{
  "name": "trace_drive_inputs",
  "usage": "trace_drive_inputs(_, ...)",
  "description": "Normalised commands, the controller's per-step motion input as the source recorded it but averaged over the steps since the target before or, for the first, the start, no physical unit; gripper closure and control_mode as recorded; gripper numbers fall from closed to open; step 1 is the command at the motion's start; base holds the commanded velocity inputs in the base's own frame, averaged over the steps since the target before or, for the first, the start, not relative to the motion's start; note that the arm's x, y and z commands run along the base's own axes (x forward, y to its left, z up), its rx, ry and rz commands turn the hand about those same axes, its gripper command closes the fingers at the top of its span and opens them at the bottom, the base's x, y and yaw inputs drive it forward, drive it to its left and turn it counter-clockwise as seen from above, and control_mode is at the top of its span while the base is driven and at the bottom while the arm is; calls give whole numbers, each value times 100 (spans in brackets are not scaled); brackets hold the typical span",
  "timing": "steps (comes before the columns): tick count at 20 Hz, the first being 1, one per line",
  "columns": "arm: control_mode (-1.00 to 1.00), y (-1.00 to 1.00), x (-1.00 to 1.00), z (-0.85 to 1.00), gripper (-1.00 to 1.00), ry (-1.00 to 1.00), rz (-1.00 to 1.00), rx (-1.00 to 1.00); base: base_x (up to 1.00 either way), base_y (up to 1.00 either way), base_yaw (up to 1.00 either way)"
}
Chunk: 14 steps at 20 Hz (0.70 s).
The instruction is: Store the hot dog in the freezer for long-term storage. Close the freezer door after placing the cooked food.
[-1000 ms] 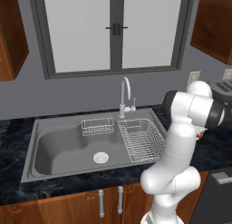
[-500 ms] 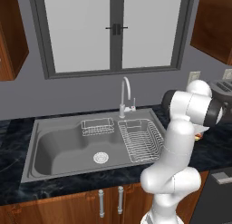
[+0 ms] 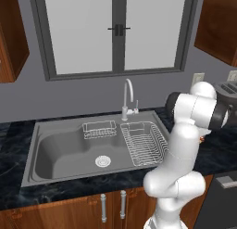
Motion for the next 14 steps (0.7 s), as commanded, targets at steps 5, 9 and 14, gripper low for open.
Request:
trace_drive_inputs(5, -100, 72, -17, 7, 100, 0, -25, -3, 0, 0, 0)
trace_drive_inputs(9, -100, 98, -3, 35, 100, 1, -28, -6, 0, 0, 0)
trace_drive_inputs(14, -100, 82, 0, 62, 100, 0, -28, -12, 0, 0, 0)
